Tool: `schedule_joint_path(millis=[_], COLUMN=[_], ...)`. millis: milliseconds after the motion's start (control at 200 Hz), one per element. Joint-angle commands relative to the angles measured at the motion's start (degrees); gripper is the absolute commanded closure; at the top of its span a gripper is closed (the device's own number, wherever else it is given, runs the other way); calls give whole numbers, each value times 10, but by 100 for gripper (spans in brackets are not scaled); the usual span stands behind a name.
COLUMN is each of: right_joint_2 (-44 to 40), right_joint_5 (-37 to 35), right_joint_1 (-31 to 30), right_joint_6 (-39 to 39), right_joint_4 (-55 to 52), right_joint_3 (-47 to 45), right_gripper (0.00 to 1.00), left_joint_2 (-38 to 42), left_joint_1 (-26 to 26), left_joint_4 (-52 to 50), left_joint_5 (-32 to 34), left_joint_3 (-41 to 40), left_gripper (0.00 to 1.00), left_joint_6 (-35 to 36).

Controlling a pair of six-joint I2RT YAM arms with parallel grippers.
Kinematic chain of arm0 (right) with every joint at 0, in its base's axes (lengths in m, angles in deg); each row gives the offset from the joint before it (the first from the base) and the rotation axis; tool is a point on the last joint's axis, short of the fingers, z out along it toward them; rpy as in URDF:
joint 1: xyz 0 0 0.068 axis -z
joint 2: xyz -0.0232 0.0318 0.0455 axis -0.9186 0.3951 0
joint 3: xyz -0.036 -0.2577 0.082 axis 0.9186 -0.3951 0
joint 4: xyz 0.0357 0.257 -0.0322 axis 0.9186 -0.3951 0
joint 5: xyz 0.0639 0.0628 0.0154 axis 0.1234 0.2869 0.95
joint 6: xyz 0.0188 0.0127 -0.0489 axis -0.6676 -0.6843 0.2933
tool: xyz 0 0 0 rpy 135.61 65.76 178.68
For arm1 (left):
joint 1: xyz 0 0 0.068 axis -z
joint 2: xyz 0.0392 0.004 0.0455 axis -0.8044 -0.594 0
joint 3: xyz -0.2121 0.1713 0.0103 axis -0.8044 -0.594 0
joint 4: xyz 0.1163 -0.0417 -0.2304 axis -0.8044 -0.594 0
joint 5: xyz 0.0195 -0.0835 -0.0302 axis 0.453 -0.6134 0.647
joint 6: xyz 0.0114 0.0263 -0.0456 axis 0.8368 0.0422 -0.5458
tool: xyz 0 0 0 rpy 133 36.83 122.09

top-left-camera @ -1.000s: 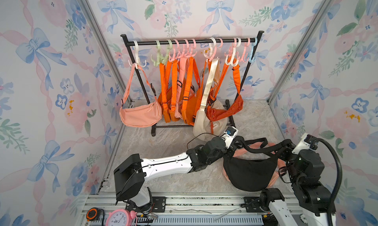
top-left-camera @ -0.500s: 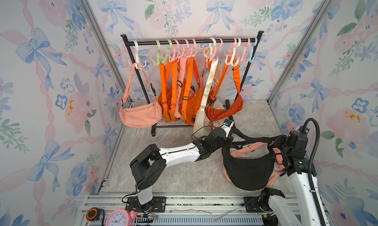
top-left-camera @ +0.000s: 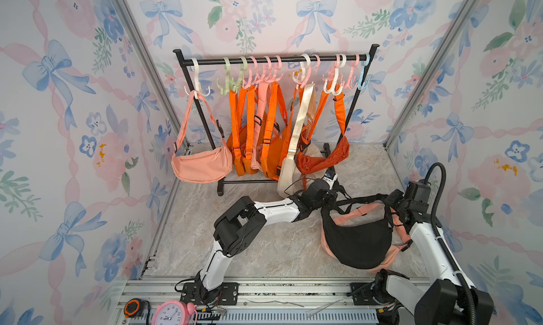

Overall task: Take the bag off the hook
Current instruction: Place the bag inside the bag.

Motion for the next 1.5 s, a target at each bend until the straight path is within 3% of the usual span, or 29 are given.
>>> schedule_joint_path(millis=[0, 180, 305, 385, 475, 655, 865, 1290, 1495], right_joint_2=[25, 48, 53, 45, 29, -38, -98, -26, 32], right_joint_5=[13, 30, 51, 76, 98, 134, 149, 225, 243], right_joint_1=[6, 17, 20, 21, 21, 14, -54, -155, -177], right_joint_6=[-9, -19, -14, -6, -3, 2, 51, 128, 162], right_joint_4=[39, 68, 81, 96, 109, 130, 159, 212, 209], right_joint_3=[-8, -16, -21, -28, -37, -47, -32, 92, 178], right_gripper=[79, 64, 38, 24, 15, 13, 13, 12, 13], left_joint_2=[-19, -29, -16, -1, 28, 112, 185, 326, 400], left_joint_1=[-4, -8, -8, -8, -5, -3, -3, -3, -3], left_joint_4=[2, 1, 2, 3, 5, 56, 96, 95, 27], left_joint_5=[-17, -25, -21, -16, 8, 44, 62, 75, 110], left_joint_3=[24, 26, 16, 5, -16, -95, -156, -259, -270], left_gripper=[82, 62, 47, 44, 42, 40, 41, 41, 39], left_joint_6=[-17, -17, -9, -5, 0, 13, 28, 24, 40])
